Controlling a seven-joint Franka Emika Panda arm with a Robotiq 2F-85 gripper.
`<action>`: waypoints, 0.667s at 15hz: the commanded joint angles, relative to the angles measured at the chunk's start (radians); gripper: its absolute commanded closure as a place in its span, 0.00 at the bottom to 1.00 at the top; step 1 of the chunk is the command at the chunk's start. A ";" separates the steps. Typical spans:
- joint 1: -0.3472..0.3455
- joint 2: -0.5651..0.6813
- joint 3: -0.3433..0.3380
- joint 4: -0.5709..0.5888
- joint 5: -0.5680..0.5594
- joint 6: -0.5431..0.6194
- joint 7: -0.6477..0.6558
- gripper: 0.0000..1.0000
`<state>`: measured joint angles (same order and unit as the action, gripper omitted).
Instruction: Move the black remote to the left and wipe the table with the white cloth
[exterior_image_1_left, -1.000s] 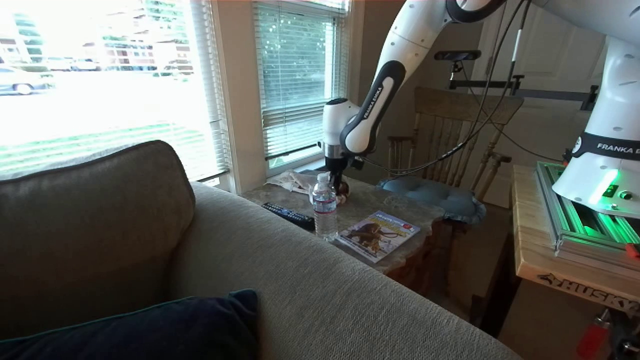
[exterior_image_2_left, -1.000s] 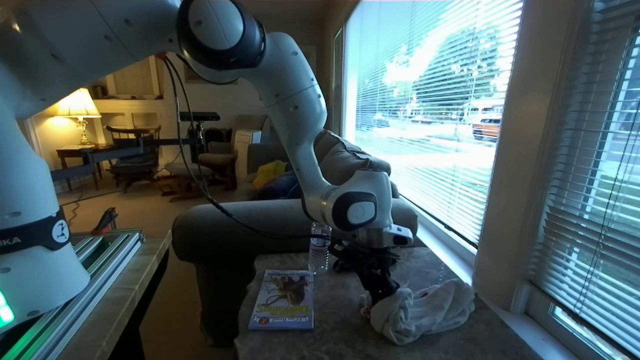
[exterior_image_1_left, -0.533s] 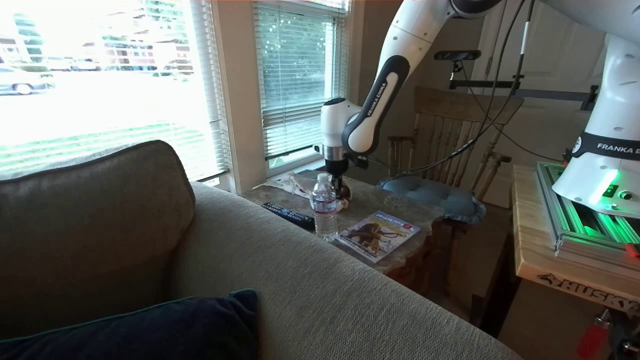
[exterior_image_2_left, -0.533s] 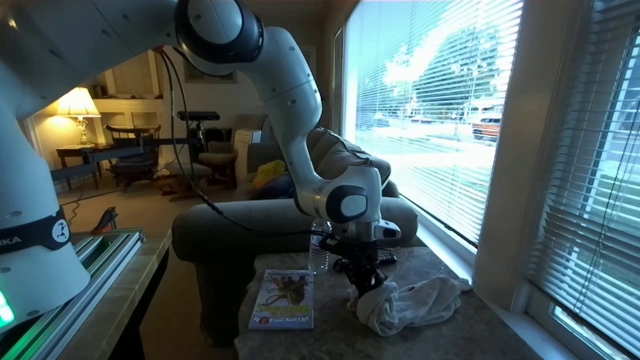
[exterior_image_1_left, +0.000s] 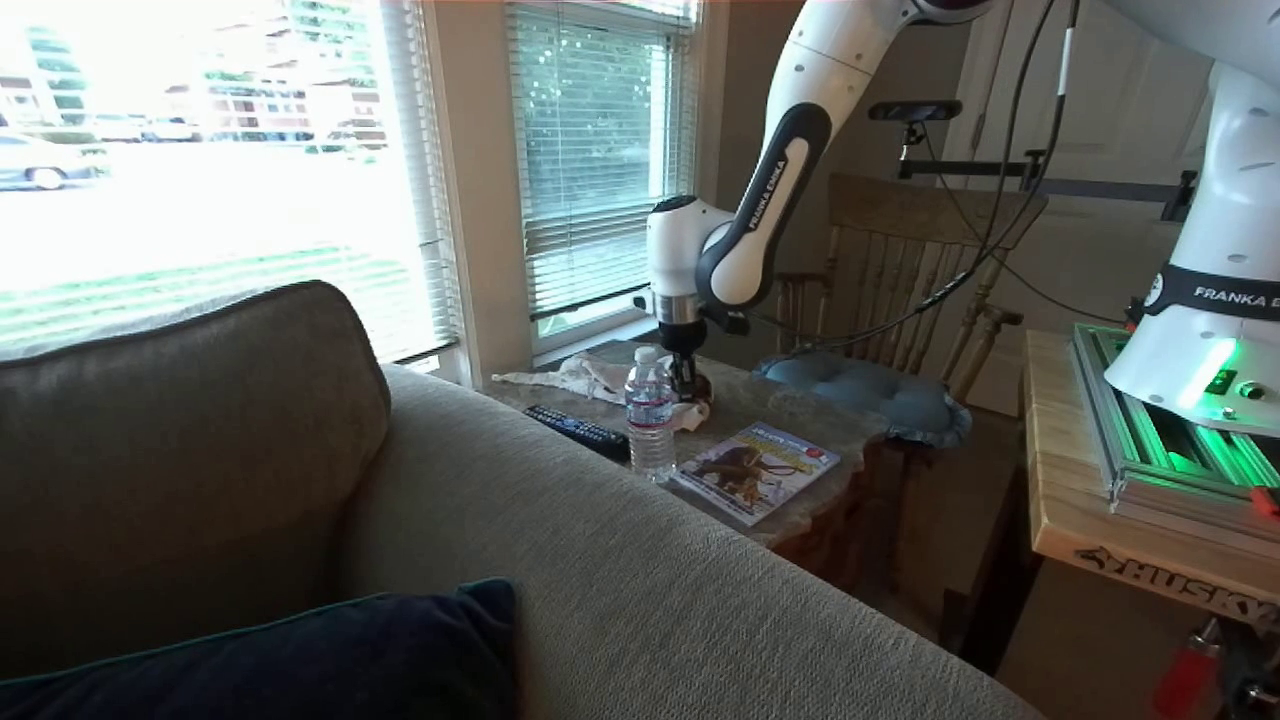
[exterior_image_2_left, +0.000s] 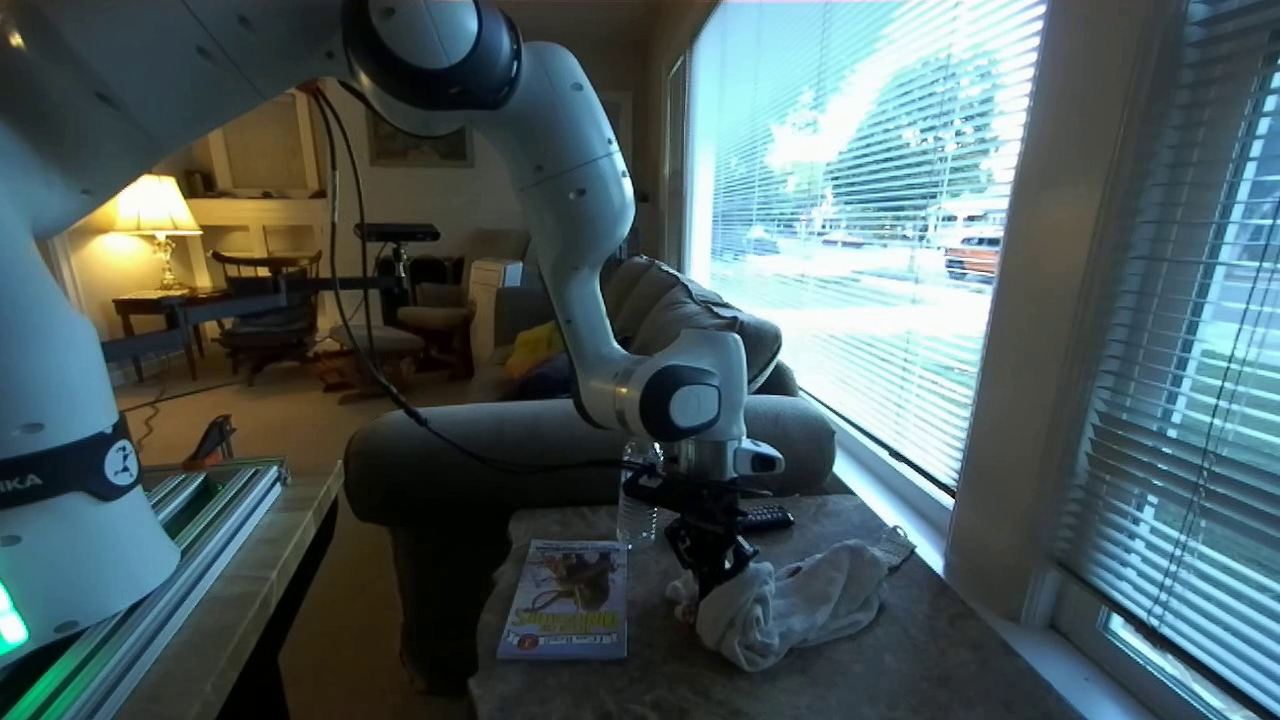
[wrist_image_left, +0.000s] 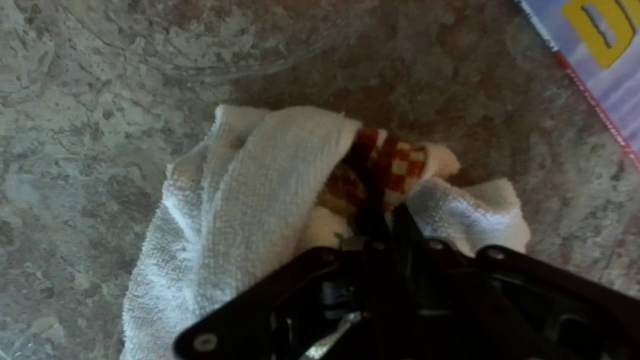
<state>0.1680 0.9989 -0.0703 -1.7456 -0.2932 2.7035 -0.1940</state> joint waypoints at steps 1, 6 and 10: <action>0.023 0.035 -0.057 0.081 -0.001 -0.025 0.102 0.98; 0.018 0.127 -0.142 0.260 0.021 -0.079 0.260 0.98; 0.007 0.203 -0.186 0.383 0.026 -0.142 0.367 0.98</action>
<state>0.1708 1.1178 -0.2287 -1.4877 -0.2864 2.6194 0.0999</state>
